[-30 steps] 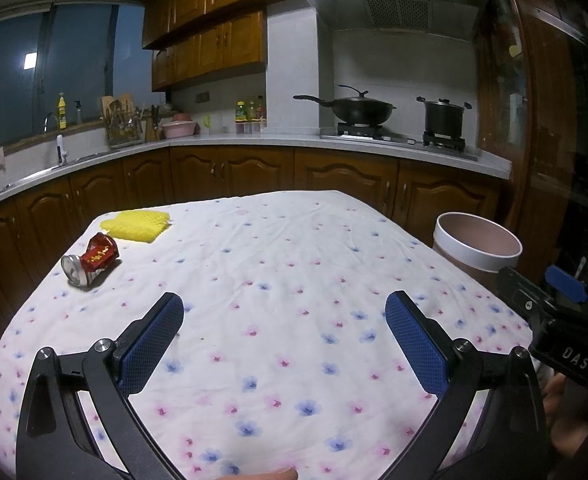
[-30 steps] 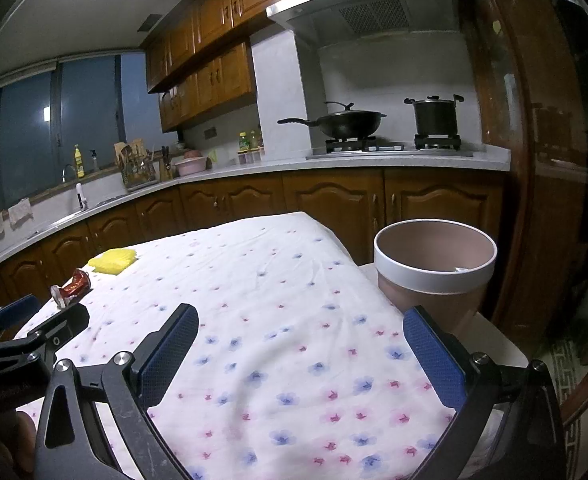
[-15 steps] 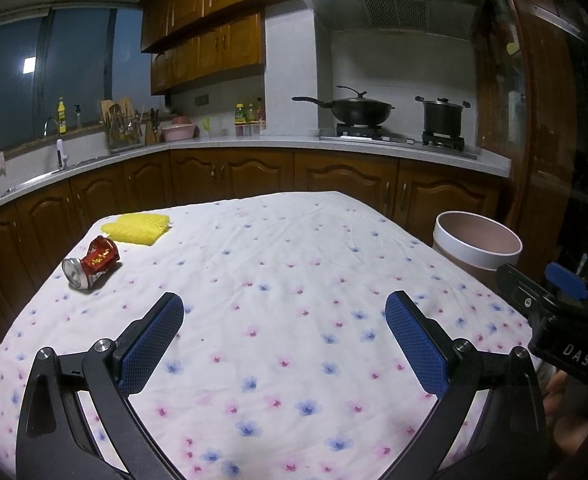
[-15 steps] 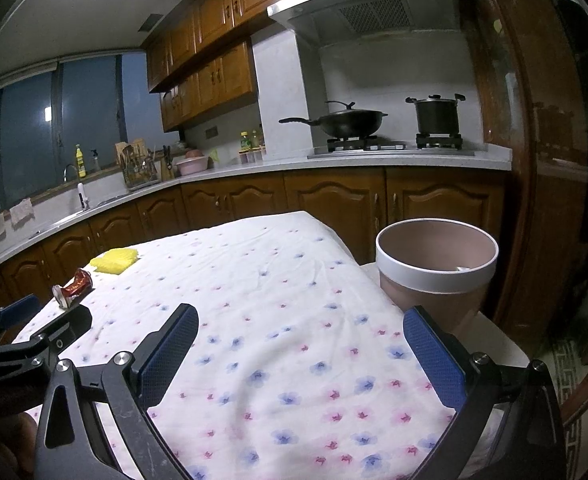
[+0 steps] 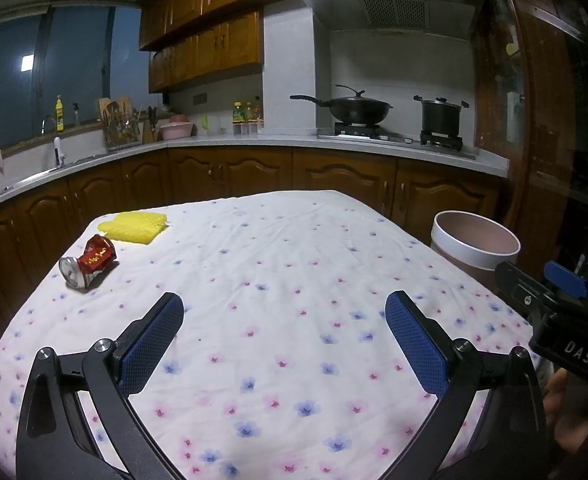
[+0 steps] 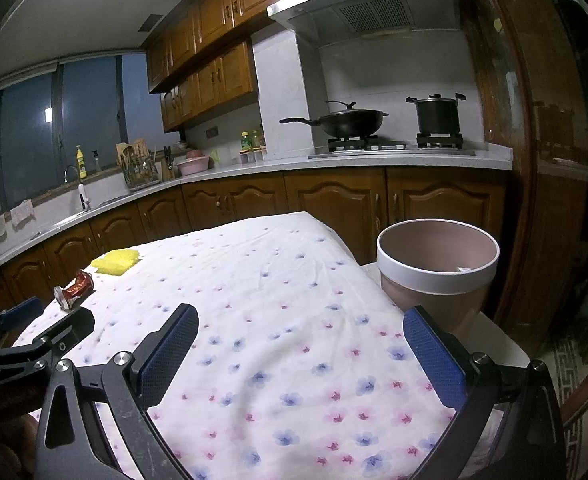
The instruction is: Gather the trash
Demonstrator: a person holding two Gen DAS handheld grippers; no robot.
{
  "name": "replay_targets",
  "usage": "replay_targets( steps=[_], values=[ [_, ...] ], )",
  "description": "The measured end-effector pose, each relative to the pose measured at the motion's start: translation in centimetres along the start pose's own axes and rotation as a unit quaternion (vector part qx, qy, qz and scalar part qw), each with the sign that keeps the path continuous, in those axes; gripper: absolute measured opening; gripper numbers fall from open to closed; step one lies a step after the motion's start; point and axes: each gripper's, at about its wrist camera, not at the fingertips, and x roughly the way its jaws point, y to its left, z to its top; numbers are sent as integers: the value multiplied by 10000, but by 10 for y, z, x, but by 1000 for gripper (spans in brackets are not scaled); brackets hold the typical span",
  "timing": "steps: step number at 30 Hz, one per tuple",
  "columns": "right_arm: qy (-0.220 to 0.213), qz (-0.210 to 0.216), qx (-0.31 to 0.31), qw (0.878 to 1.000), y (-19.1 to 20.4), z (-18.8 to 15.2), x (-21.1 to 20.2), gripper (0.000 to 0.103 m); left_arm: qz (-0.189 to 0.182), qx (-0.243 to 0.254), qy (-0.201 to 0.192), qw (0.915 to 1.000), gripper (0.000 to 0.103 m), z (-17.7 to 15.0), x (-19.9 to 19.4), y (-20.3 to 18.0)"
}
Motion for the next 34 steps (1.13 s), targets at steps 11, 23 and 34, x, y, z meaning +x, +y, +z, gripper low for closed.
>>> replay_targets(
  steps=[11, 23, 34],
  values=[
    [8, 0, 2, 10000, 3, 0, -1, 103, -20, -7, 4, 10000, 103, 0, 1, -1],
    [22, 4, 14, 10000, 3, 1, -1, 103, -32, -20, 43, 10000, 103, 0, 1, -3],
    [94, 6, 15, 10000, 15, -3, -6, 103, -61, -35, 136, 9999, 103, -2, 8, -2]
  ],
)
